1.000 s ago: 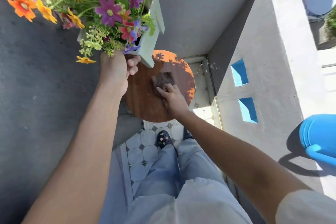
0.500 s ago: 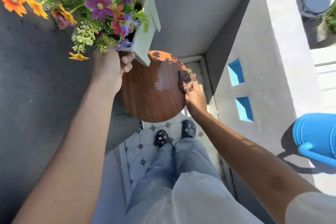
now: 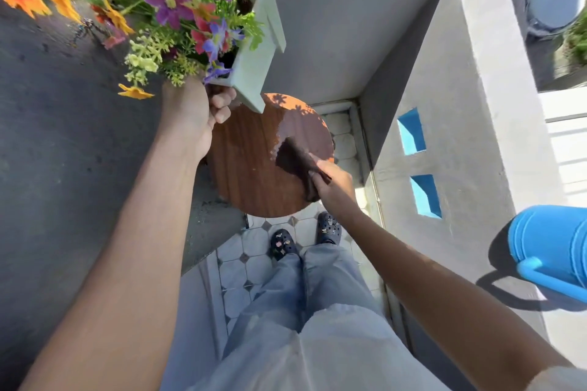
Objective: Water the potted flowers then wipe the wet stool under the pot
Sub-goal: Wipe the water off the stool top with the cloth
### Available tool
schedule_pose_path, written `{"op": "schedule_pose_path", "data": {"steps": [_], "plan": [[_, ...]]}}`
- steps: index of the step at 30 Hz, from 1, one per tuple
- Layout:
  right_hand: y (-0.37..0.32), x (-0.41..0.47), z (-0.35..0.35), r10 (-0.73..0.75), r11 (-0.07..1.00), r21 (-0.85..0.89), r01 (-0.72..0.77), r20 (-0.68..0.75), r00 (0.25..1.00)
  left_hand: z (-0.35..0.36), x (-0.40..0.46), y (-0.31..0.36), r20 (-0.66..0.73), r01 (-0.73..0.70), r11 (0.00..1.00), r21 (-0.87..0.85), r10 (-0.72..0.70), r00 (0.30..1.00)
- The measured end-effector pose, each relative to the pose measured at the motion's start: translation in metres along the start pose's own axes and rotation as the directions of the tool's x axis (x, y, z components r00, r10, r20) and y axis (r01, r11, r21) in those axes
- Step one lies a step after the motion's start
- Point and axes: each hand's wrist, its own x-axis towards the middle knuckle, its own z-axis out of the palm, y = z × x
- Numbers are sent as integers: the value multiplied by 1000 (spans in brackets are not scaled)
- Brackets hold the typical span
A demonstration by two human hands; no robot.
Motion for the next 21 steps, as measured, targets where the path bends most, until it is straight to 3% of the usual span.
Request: {"op": "schedule_pose_path", "data": {"steps": [3,6,9,14,17,21], "plan": [[9,18,-12,62,973,-220,-69,-39,997,-2,2,1,2,-10,1000,20,9,1000],[14,23,-11,27,948,-316,-27,-2,1000,-4,3,2,-8,-7,1000,23,7,1000],[11,21,-8,-61,878,-478,23,-64,996,-5,5,1,-14,-3,1000,31,3,1000],[24,10,-1,-195,676,-678,287,211,958,-9,10,2,0,-14,998,61,14,1000],[21,40,-8,-172,724,-618,306,268,948,-9,13,4,14,-21,997,69,20,1000],[-3,90,-9,-54,908,-414,55,13,998,-7,17,7,14,-29,997,75,28,1000]]}}
